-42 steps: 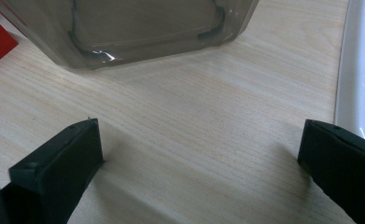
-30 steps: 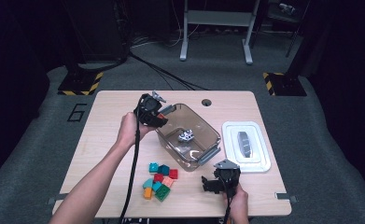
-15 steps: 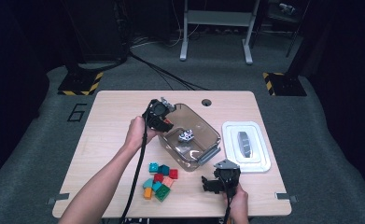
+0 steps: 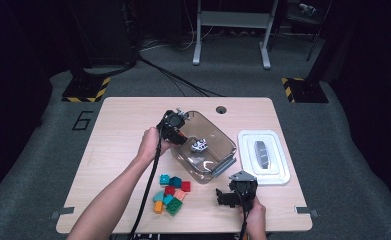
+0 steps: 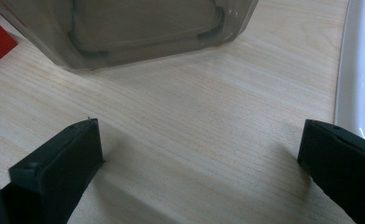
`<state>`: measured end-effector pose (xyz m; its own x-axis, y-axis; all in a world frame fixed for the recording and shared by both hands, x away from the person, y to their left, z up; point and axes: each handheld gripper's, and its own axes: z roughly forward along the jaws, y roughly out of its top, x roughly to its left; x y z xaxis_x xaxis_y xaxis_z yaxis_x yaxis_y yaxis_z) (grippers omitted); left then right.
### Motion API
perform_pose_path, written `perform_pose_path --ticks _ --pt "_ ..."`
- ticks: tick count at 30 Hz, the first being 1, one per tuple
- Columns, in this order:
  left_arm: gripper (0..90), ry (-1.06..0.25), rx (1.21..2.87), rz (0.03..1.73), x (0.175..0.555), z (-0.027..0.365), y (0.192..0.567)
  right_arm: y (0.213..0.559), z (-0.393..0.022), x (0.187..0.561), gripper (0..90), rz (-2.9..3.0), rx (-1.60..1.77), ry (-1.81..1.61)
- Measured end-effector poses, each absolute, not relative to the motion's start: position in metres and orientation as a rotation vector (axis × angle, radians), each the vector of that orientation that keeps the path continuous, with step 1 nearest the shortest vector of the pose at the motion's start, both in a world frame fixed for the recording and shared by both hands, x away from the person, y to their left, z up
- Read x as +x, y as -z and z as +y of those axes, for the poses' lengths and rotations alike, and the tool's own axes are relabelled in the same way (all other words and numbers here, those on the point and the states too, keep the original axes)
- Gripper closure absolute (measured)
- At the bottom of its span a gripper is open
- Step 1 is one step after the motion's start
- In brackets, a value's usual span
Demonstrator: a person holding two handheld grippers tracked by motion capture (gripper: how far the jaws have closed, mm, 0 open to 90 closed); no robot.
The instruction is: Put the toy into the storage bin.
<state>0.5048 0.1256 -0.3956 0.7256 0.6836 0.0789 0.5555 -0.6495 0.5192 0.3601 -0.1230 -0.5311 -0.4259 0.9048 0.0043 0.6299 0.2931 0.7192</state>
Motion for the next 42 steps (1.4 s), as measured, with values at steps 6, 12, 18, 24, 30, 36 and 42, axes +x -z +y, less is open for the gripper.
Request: perform_pose_path --ticks 6,12,18,24,30,36,42 --pt "49.7 -0.344 2.458 0.962 0.502 0.129 0.395 0.531 -0.123 0.360 0.0 2.163 1.372 -0.922" --pt "30.0 -0.357 2.402 0.960 0.490 0.146 0.379 0.531 -0.123 0.360 0.0 2.166 1.371 -0.924" --pt "16.9 -0.383 2.352 0.957 0.468 0.170 0.370 0.531 -0.123 0.360 0.0 2.164 1.371 -0.922" --pt "14.8 -0.395 2.295 0.974 0.450 0.197 0.373 0.531 -0.123 0.360 0.0 2.163 1.372 -0.921" --pt "10.3 -0.384 2.342 0.974 0.434 0.209 0.399 0.531 -0.123 0.360 0.0 2.169 1.366 -0.920" --pt "9.3 -0.347 2.357 0.947 0.427 0.208 0.426 0.531 -0.124 0.360 0.0 2.172 1.365 -0.924" --pt "9.6 -0.280 2.378 0.915 0.421 0.201 0.454 0.531 -0.124 0.360 0.0 2.170 1.365 -0.920"
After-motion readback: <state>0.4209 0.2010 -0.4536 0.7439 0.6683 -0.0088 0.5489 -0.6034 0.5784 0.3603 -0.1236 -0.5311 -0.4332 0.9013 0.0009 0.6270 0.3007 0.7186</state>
